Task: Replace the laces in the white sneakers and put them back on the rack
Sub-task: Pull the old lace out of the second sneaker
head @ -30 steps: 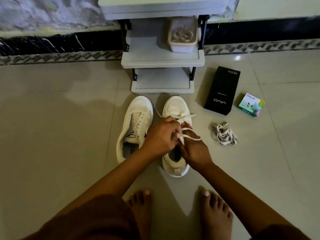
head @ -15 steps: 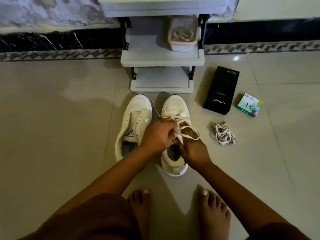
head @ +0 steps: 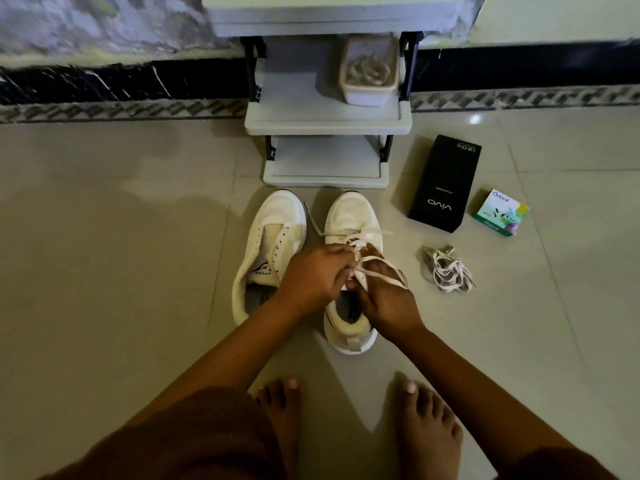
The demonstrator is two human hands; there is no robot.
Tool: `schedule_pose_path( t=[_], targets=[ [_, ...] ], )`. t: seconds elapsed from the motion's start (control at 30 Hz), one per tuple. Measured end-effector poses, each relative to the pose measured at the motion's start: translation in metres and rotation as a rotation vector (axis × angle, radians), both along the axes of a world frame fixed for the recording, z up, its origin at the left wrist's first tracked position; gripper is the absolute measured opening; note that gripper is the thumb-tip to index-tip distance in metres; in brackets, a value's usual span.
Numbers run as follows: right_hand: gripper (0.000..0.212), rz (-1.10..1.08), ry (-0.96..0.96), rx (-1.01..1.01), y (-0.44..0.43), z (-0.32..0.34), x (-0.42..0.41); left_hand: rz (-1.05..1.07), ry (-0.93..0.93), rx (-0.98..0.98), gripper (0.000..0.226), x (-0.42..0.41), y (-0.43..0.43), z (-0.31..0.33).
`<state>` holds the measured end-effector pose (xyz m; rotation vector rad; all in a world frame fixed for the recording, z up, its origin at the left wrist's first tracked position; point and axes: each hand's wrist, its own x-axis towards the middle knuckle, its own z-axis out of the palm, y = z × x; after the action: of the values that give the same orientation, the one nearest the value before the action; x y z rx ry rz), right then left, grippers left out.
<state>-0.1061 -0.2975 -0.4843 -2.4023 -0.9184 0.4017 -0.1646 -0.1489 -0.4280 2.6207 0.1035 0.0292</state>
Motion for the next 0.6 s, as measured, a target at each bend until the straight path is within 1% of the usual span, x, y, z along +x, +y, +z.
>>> schedule_pose_path(
  t=[0.03,0.07,0.17,0.23,0.27,0.3,0.33,0.4,0.43,0.47,0.5,0.57,0.6],
  targets=[
    [0.088,-0.004,-0.003,-0.009,0.001,0.002,0.0,0.009,-0.022,-0.023,0.026,0.001,-0.002,-0.001],
    [0.092,-0.01,0.001,-0.013,0.001,0.004,-0.001,0.026,-0.016,-0.095,0.024,0.004,-0.003,0.002],
    [0.084,-0.023,0.004,-0.03,0.003,0.007,-0.002,0.11,0.035,-0.486,0.011,0.012,-0.006,0.014],
    [0.084,-0.021,0.003,-0.047,0.003,0.008,-0.002,0.159,0.006,-0.604,0.008,0.013,-0.011,0.02],
    [0.084,-0.018,0.005,-0.055,0.003,0.007,-0.002,0.168,-0.016,-0.6,0.008,0.012,-0.012,0.021],
    [0.084,-0.016,0.007,-0.056,0.002,0.006,-0.001,0.158,-0.022,-0.554,0.011,0.012,-0.012,0.021],
    [0.083,-0.014,0.007,-0.053,0.002,0.006,0.0,0.126,0.006,-0.469,0.019,0.012,-0.011,0.019],
    [0.08,-0.005,-0.005,-0.036,0.001,0.006,-0.001,0.051,0.138,-0.247,0.038,0.011,-0.005,0.01],
    [0.079,0.001,-0.013,-0.027,0.001,0.006,-0.001,0.042,0.186,-0.136,0.041,0.008,-0.003,0.007],
    [0.079,0.005,-0.014,-0.033,0.001,0.006,-0.002,0.047,0.188,-0.042,0.039,0.005,-0.003,0.006],
    [0.079,0.006,-0.01,-0.043,0.001,0.006,-0.002,0.057,0.147,0.021,0.037,0.002,-0.003,0.004],
    [0.077,-0.008,0.024,-0.053,0.003,0.006,0.0,0.078,0.062,0.052,0.042,0.002,-0.005,0.003],
    [0.072,-0.012,0.041,-0.05,0.004,0.007,0.0,0.096,0.054,0.036,0.041,0.003,-0.005,0.005]
  ],
)
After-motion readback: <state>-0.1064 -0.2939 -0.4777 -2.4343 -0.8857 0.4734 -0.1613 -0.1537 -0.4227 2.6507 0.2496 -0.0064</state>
